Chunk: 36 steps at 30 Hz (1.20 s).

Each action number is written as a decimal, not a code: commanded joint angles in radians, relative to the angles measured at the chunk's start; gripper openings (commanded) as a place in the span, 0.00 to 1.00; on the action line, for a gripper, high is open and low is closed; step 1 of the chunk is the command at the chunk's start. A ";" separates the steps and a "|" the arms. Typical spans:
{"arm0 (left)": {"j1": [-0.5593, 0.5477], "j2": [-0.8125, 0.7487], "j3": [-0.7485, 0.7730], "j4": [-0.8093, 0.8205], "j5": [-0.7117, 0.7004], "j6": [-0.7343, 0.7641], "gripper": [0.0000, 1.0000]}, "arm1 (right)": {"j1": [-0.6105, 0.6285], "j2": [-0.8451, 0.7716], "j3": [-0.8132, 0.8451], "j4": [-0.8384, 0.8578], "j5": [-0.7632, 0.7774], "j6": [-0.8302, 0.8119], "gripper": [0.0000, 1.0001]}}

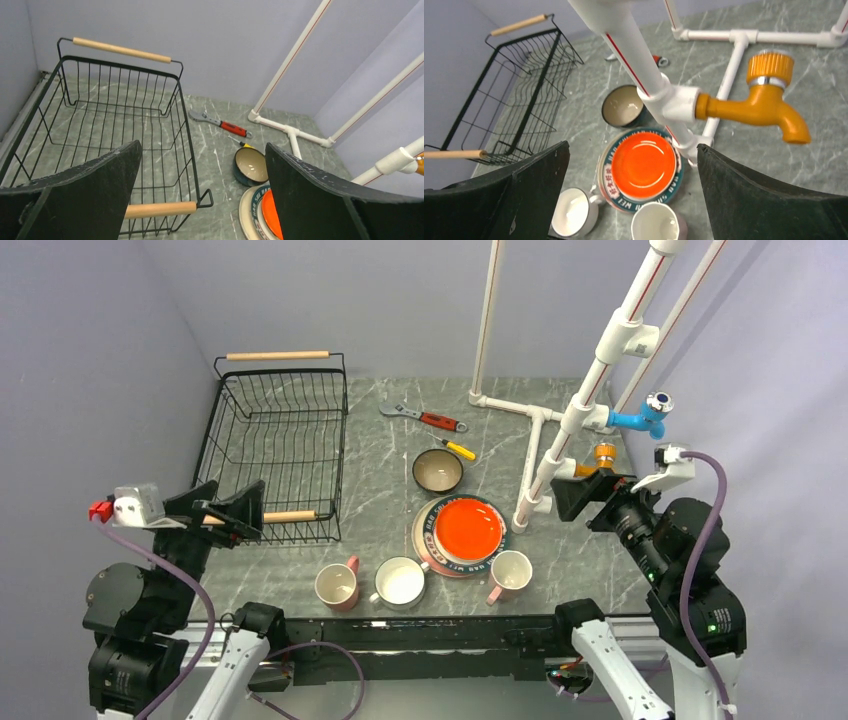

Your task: Load the mixed dishes into the dish rack

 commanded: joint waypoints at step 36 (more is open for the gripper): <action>0.003 0.156 -0.151 0.021 0.273 -0.082 0.99 | 0.359 0.176 -0.188 0.103 -0.387 0.023 1.00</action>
